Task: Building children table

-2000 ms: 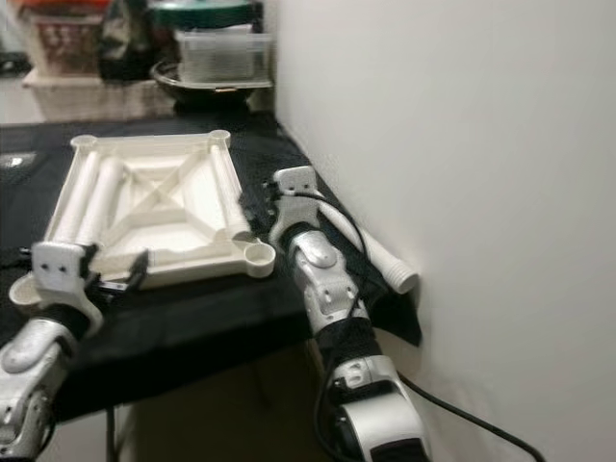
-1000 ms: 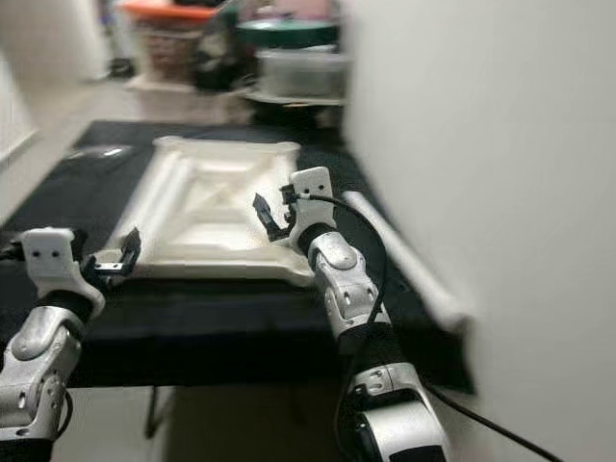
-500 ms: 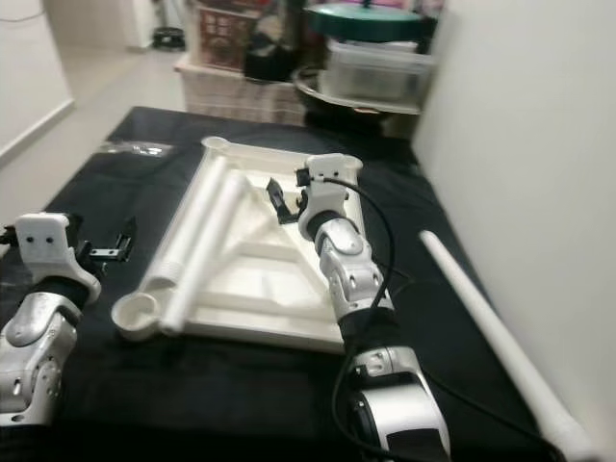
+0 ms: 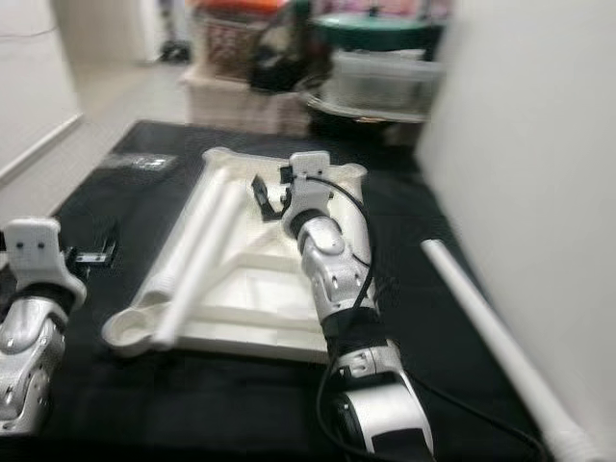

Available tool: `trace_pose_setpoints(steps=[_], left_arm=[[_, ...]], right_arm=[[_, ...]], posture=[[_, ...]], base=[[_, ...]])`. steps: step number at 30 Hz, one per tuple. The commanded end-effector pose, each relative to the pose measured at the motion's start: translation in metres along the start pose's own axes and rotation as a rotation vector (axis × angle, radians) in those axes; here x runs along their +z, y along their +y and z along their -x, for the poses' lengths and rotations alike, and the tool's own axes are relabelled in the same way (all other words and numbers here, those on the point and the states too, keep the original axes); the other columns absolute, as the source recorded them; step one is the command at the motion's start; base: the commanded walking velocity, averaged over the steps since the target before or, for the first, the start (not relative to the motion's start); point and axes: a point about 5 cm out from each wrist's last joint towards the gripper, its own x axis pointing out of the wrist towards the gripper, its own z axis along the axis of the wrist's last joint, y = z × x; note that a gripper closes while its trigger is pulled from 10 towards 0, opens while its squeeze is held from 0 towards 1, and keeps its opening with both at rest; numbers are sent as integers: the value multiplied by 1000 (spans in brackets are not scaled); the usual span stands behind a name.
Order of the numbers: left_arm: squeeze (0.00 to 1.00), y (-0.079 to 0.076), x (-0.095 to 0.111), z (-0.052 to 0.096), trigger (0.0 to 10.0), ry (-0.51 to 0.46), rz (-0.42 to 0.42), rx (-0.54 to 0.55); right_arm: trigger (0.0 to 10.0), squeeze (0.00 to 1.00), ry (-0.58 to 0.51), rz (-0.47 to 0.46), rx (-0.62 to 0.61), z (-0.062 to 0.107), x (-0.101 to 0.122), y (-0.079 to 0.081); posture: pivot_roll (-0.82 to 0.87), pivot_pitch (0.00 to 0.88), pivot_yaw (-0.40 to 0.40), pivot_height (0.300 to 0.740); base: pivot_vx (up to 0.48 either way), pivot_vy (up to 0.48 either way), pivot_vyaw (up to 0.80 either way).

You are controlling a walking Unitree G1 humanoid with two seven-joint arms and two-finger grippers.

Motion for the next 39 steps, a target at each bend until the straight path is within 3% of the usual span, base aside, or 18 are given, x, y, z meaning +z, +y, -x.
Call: trace_pose_setpoints(steps=[1, 11, 13, 19, 20, 22, 23, 24, 26, 27, 29, 30, 33, 34, 39], left_arm=[[0, -1, 0, 0, 10000, -5, -6, -8], [0, -1, -3, 1, 10000, 6, 19, -3], [0, 0, -4, 1, 10000, 9, 20, 2], [0, -1, -5, 3, 10000, 14, 18, -1], [0, -2, -6, 3, 10000, 18, 18, -3], [0, -2, -6, 3, 10000, 18, 18, -3], [0, -3, -7, 4, 10000, 22, 16, -7], [0, -3, -7, 4, 10000, 22, 16, -7], [0, -2, -7, 5, 10000, 24, 15, -9], [0, -2, -7, 5, 10000, 24, 15, -9], [0, 0, -7, 6, 10000, 26, 13, -6], [0, 0, -8, 6, 10000, 27, 12, -6], [0, 0, -8, 7, 10000, 27, 12, -6], [0, 0, -9, 7, 10000, 29, 13, -7], [0, -2, -9, 6, 10000, 30, 16, -11]], right_arm=[[10000, 0, -10, 5, -14, 1, -1, -3], [10000, 0, 29, 127, -9, -1, 6, -13], [10000, 0, 77, 205, -75, -2, 10, -25], [10000, 0, 121, 219, -168, -2, 10, -39], [10000, 0, 162, 226, -222, 0, 4, -49], [10000, 0, 162, 226, -222, 0, 4, -49], [10000, 0, 250, 229, -262, 6, -12, -63], [10000, 0, 250, 229, -262, 6, -12, -63], [10000, 0, 414, 201, -287, 21, -42, -86], [10000, 0, 414, 201, -287, 21, -42, -86], [10000, 0, 528, 199, -290, 34, -59, -107], [10000, 0, 560, 218, -312, 41, -59, -123], [10000, 0, 577, 231, -330, 45, -59, -133], [10000, 0, 604, 243, -357, 52, -52, -151], [10000, 0, 652, 248, -359, 59, -51, -163]], posture=[[70, 0, -77, 740], [63, 0, -77, 740], [63, 0, -77, 740], [58, 0, -78, 740], [56, 0, -78, 740], [56, 0, -78, 740], [56, 0, -80, 740], [56, 0, -80, 740], [58, 0, -83, 740], [58, 0, -83, 740], [57, 0, -84, 740], [55, 0, -86, 740], [55, 0, -87, 740], [46, 0, -87, 740], [43, 0, -87, 740]], base=[[0, -439, 0], [0, -133, 0], [0, 0, 0], [0, 0, 0], [0, 0, 0], [0, 0, 0], [0, 0, 0], [0, 0, 0], [0, 0, 0], [0, 0, 0], [0, 0, 0], [0, 0, 0], [0, 0, 0], [0, 0, 0], [0, 0, 0]])
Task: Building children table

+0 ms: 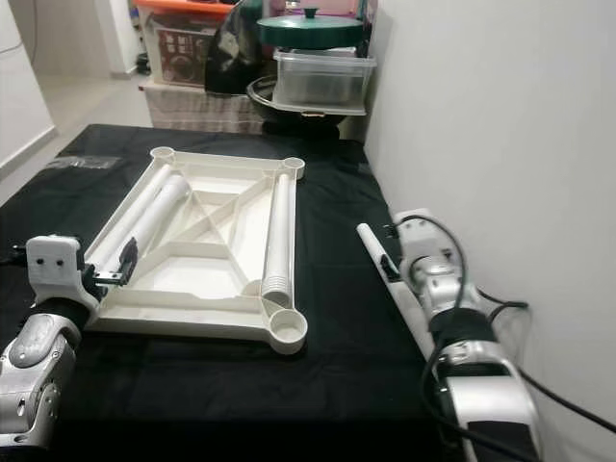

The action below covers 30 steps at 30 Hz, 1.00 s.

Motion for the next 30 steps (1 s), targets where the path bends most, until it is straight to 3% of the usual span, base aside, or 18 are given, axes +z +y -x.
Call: trace_pose_setpoints(steps=[1, 5, 12, 22, 23, 24, 25, 30], left_arm=[[0, -1, -1, 0, 10000, 1, 6, -5], [0, -1, -1, 0, 10000, 3, 6, -8], [0, 0, -1, 0, 10000, 8, 4, -10], [0, -1, -3, 3, 10000, 19, -2, -9], [0, -1, -3, 3, 10000, 20, -3, -8], [0, -1, -3, 3, 10000, 20, -3, -8], [0, 0, -4, 3, 10000, 21, -4, -6], [0, -1, -4, 2, 10000, 25, -7, -6]], right_arm=[[10000, 0, 80, -41, 40, 0, -9, -3], [10000, 0, 149, -91, 128, 0, -17, 1], [10000, 0, 234, -60, 224, 0, -31, 8], [10000, 0, 349, 26, 192, 3, -54, -14], [3451, 0, 360, 24, 211, 3, -57, -14], [3451, 0, 360, 24, 211, 3, -57, -14], [0, 0, 370, 27, 235, 3, -59, -10], [0, 0, 371, 46, 342, 1, -60, 13]], posture=[[42, 0, -88, 740], [42, 0, -89, 740], [43, 0, -89, 740], [43, 0, -103, 740], [42, 0, -103, 740], [42, 0, -103, 740], [41, 0, -105, 740], [39, 0, -102, 740]], base=[[0, 0, 0], [0, 0, 0], [0, 0, 0], [0, 0, 0], [0, 0, 0], [0, 0, 0], [0, 0, 0], [0, 0, 0]])
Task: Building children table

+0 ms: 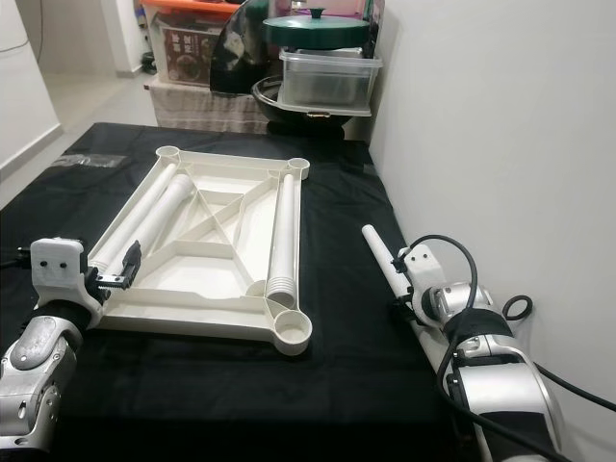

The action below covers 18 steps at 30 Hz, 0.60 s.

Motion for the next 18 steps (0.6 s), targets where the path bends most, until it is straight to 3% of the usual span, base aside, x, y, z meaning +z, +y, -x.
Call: trace_pose_setpoints(steps=[1, 7, 8, 11, 12, 13, 15, 17, 18], left_arm=[[0, -1, -2, 1, 10000, 15, -4, 0], [0, 0, 0, -1, 10000, 11, -2, 0], [0, 1, 0, -2, 10000, 9, 2, 2], [0, 1, 0, -2, 10000, 9, 2, 2], [0, 2, 1, -3, 10000, 6, 13, 5], [0, 2, 1, -3, 10000, 6, 13, 5], [0, -1, 5, -5, 10000, -10, 67, -14], [0, -1, 5, -5, 10000, -10, 67, -14], [0, -4, 8, -6, 10000, -22, 98, -46]], right_arm=[[0, 0, 61, 12, 33, -6, -13, 8], [0, 0, 27, 32, 82, -8, 0, 19], [0, 0, -30, 35, 110, -6, 16, 26], [0, 0, -30, 35, 110, -6, 16, 26], [0, 0, -118, 25, 158, -1, 39, 36], [0, 0, -118, 25, 158, -1, 39, 36], [0, 0, -430, -12, 337, 38, 119, 67], [0, 0, -430, -12, 337, 38, 119, 67], [0, 0, -540, -27, 432, 61, 148, 81]], posture=[[39, 0, -102, 740], [46, 0, -103, 740], [48, 0, -102, 740], [48, 0, -102, 740], [49, 0, -100, 740], [49, 0, -100, 740], [45, 0, -83, 740], [45, 0, -83, 740], [45, 0, -83, 740]], base=[[0, 0, 0], [0, 0, 0], [0, 0, 0], [0, 0, 0], [0, 0, 0], [0, 0, 0], [0, 0, 0], [0, 0, 0], [0, 0, 0]])
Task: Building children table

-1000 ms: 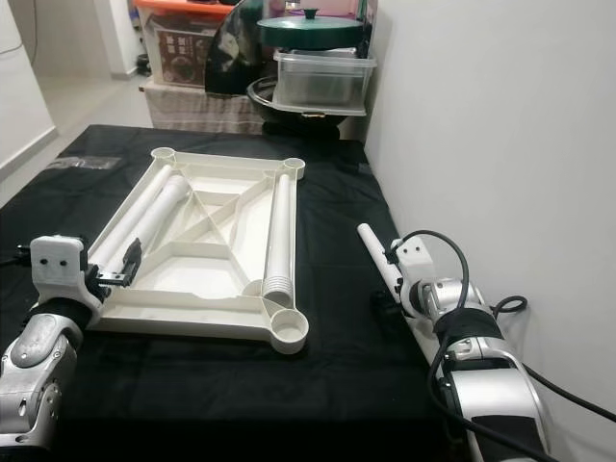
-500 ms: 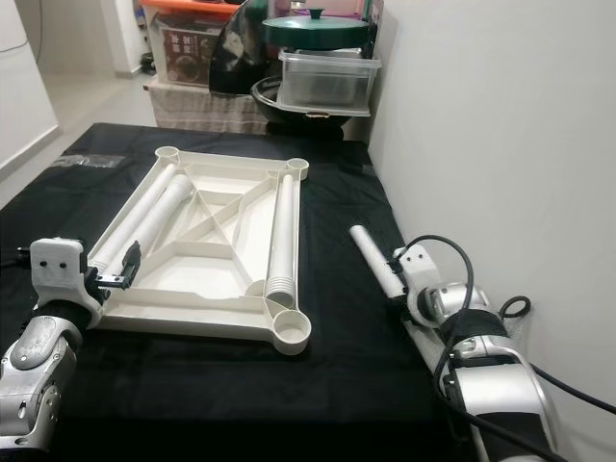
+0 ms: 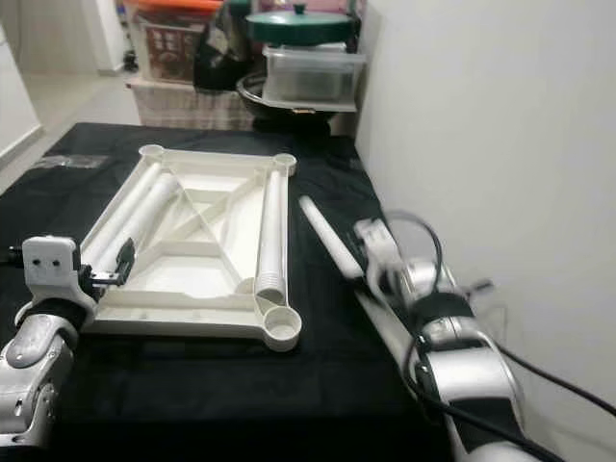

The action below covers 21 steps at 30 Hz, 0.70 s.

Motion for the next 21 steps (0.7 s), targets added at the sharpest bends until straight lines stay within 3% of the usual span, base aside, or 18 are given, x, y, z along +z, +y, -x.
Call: trace_pose_setpoints(steps=[1, 3, 6, 7, 8, 9, 11, 13, 14, 15, 17, 21], left_arm=[[0, -11, 7, -1, 10000, -19, 88, -108], [0, -13, 9, -1, 10000, -26, 102, -134], [0, -21, 12, 0, 10000, -16, 253, -237], [0, -21, 12, 0, 10000, -16, 253, -237], [0, -24, 13, 1, 10000, -14, 304, -271], [0, -24, 13, 1, 10000, -14, 304, -271], [0, -32, 19, 6, 10000, -24, 421, -388], [0, -36, 21, 8, 10000, -26, 447, -439], [0, -41, 23, 11, 10000, -24, 468, -508], [0, -41, 23, 11, 10000, -24, 468, -508], [0, -49, 30, 18, 10000, -21, 542, -640], [0, -52, 33, 23, 10000, 5, 617, -751]], right_arm=[[0, 0, -275, -13, 192, 18, 78, 41], [0, 0, -310, -16, 212, 21, 87, 46], [0, 0, -438, -97, 277, 27, 114, 61], [0, 0, -438, -97, 277, 27, 114, 61], [0, 0, -464, -116, 310, 28, 118, 67], [0, 0, -464, -116, 310, 28, 118, 67], [0, 0, -499, -158, 414, 23, 114, 87], [0, 0, -510, -174, 448, 20, 109, 96], [0, 0, -519, -182, 479, 14, 99, 109], [0, 0, -519, -182, 479, 14, 99, 109], [0, 0, -530, -189, 509, 7, 83, 130], [0, 0, -553, -204, 524, 6, 81, 141]], posture=[[46, 0, -82, 740], [46, 0, -82, 740], [50, 0, -86, 740], [50, 0, -86, 740], [50, 0, -86, 740], [50, 0, -86, 740], [51, 0, -85, 740], [51, 0, -79, 740], [54, 0, -70, 740], [54, 0, -70, 740], [57, 0, -67, 740], [56, 0, -63, 740]], base=[[0, 0, 0], [0, 0, 0], [0, 0, 0], [0, 0, 0], [0, 0, 0], [0, 0, 0], [0, 0, 0], [0, 0, 0], [0, 0, 0], [0, 0, 0], [0, 0, 0], [0, 0, 0]])
